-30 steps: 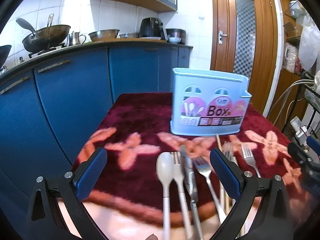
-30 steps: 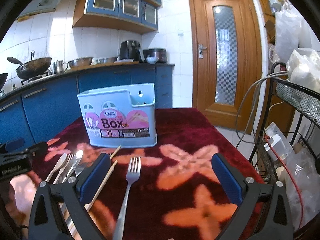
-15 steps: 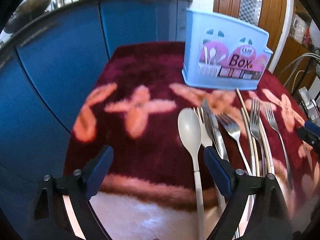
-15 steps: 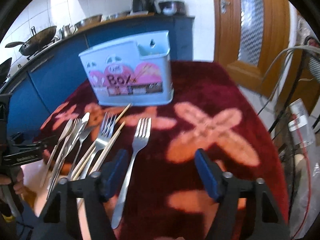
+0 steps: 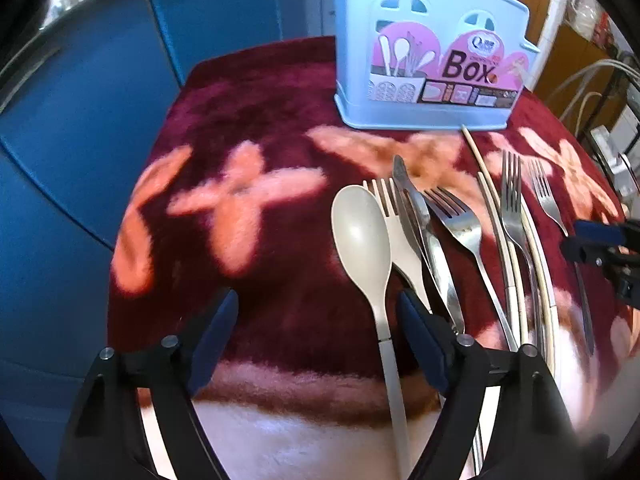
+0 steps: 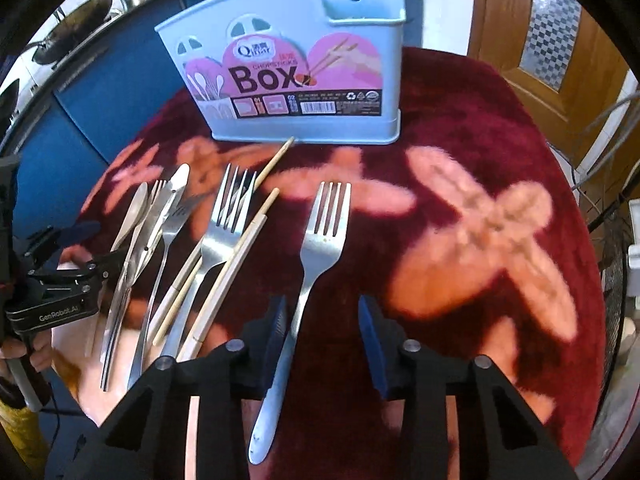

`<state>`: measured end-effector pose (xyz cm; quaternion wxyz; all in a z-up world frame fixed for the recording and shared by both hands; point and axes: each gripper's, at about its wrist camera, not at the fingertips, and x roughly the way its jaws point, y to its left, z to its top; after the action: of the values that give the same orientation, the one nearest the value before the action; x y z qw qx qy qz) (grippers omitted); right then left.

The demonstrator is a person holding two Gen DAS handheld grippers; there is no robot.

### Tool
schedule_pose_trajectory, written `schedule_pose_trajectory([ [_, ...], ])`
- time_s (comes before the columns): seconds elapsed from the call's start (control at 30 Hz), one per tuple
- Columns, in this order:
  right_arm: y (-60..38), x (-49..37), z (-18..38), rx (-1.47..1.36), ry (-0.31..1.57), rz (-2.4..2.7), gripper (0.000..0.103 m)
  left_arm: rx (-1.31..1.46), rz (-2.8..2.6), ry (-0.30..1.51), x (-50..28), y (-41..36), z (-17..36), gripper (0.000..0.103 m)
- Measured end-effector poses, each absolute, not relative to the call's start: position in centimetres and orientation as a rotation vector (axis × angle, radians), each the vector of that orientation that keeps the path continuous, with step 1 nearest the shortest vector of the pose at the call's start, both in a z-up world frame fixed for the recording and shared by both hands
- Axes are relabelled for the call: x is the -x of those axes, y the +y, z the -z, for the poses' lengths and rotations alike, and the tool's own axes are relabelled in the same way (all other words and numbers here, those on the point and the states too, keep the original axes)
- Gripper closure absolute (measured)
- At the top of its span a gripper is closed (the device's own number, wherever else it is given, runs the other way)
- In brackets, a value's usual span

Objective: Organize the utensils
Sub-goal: 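Grasp the white plastic spoon with the left tool while the right tool grasps a silver fork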

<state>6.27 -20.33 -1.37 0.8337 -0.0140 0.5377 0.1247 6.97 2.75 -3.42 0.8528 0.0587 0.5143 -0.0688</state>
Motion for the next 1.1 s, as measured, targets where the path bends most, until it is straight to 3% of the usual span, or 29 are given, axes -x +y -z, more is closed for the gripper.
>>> schedule_pose_trajectory([
  [0.47, -19.1, -10.1, 2.3, 0.098, 1.39, -0.277, 0.063, -0.17, 0.21, 1.281, -10.1, 1.9, 2.7, 0.028],
  [0.53, -18.9, -10.3, 2.4, 0.11, 1.392, -0.269, 0.065, -0.179, 0.228, 1.271, -10.0, 1.6, 2.4, 0.039],
  [0.73, -18.8, -9.8, 2.0, 0.106, 1.36, -0.26, 0.089, -0.16, 0.276, 1.259, -9.1, 0.2, 1.1, 0.079],
  [0.8, -19.2, -9.4, 2.0, 0.081, 1.35, -0.267, 0.094, -0.144, 0.282, 1.254, -8.6, -0.2, 1.3, 0.086],
  [1.1, -21.2, -6.5, 0.1, -0.042, 1.237, -0.329, 0.097, -0.048, 0.318, 1.173, -6.5, 0.8, 0.4, 0.093],
])
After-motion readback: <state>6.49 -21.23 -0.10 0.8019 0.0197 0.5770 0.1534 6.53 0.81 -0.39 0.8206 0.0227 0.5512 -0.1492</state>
